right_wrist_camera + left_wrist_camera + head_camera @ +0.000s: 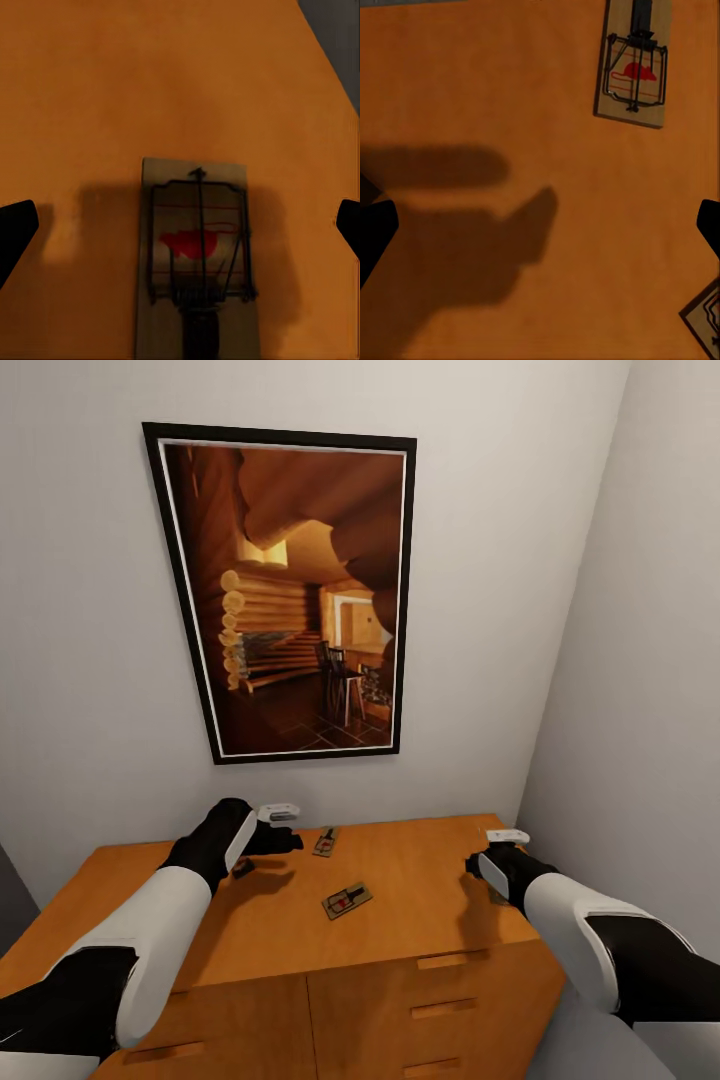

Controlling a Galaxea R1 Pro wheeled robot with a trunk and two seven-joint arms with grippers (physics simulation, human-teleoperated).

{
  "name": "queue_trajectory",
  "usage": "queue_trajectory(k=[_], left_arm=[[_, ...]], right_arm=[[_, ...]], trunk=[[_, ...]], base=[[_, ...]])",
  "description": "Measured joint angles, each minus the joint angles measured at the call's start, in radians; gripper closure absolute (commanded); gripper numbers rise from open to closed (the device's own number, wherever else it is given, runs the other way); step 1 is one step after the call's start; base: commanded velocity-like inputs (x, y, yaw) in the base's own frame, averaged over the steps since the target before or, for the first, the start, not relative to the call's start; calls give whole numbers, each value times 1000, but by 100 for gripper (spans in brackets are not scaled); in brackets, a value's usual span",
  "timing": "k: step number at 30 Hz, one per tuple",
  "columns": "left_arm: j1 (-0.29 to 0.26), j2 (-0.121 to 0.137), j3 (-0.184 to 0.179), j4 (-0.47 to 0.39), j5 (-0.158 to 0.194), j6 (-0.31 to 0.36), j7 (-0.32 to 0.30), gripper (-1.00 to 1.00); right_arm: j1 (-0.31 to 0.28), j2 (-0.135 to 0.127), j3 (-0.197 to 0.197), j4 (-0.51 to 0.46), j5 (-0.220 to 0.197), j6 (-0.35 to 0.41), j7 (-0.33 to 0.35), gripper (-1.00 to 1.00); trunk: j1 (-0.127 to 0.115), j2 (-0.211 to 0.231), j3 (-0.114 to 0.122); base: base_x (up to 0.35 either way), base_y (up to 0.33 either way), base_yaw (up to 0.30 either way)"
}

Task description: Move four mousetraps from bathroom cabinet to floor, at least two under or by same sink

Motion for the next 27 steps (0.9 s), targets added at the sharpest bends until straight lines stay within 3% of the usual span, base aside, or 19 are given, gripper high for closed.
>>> queue_trajectory(k=[8, 27], left_arm=[[0, -2, 0, 0, 0, -1, 0, -100], [0, -4, 0, -1, 0, -2, 0, -100]], right_arm=[[0, -29, 0, 0, -20, 1, 31, -100], [0, -33, 0, 1, -24, 2, 35, -100]], trunk=[[0, 0, 0], [0, 0, 0]], base=[[0, 0, 0], [0, 0, 0]])
